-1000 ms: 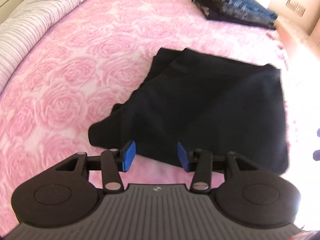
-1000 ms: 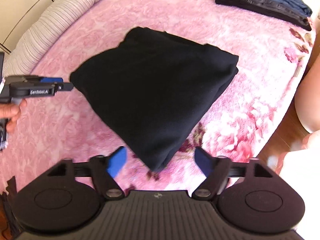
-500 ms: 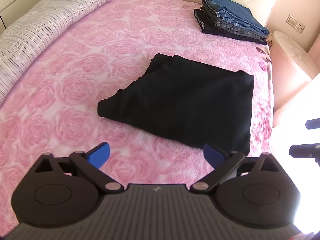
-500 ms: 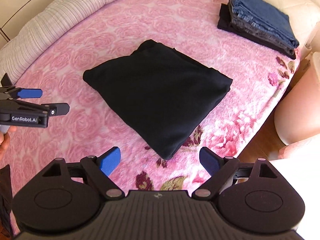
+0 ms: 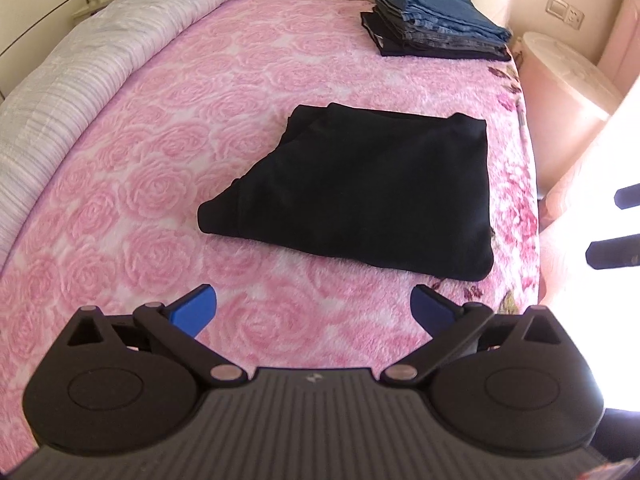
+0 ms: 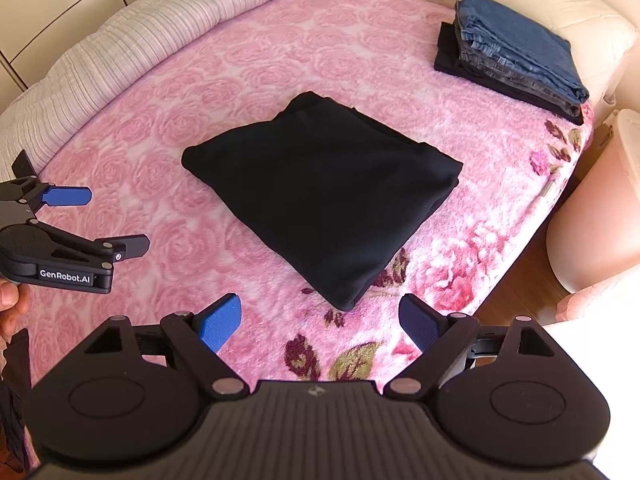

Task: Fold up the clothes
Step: 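Open both tools and move them over the folded jacket, then grasp the folded black jacket with both tools and lift it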

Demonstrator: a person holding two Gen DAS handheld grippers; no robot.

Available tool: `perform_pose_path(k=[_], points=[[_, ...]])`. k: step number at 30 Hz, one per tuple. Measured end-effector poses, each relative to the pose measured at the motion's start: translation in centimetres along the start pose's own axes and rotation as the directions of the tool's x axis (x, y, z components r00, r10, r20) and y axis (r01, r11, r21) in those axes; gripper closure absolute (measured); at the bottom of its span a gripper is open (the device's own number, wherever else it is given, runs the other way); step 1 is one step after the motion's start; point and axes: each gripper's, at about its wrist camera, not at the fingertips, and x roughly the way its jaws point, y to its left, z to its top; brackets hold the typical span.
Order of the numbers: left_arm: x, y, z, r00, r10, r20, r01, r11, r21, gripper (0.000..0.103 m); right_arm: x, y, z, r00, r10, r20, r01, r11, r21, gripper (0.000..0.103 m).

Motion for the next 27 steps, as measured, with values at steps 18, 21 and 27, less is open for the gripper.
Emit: perform_pose_path(k=[18, 21, 27], points=[[9.3, -3.2, -2.2, 0.993, -0.045, 0.105, -0.051, 0.648, 0.760, 0.013, 7.4, 0.3, -1.3, 0.998, 0.008, -0.056, -0.018, 0.984, -0.179, 0.019], [12.5, -2.8, -2.1, 0.997, -0.047, 0.068, -0.027, 0.587, 0.809, 0.015, 10.1, 0.5, -0.9, 0.997, 0.012, -0.071, -0.026, 0.980, -0.198, 0.020], [17.0, -2.1, -1.3, 0.999, -0.042, 0.003, 0.019, 0.526, 0.851, 0.016, 15.0, 0.4, 0.6, 0.993, 0.036, -0.115, -0.059, 0.977, -0.205, 0.020]])
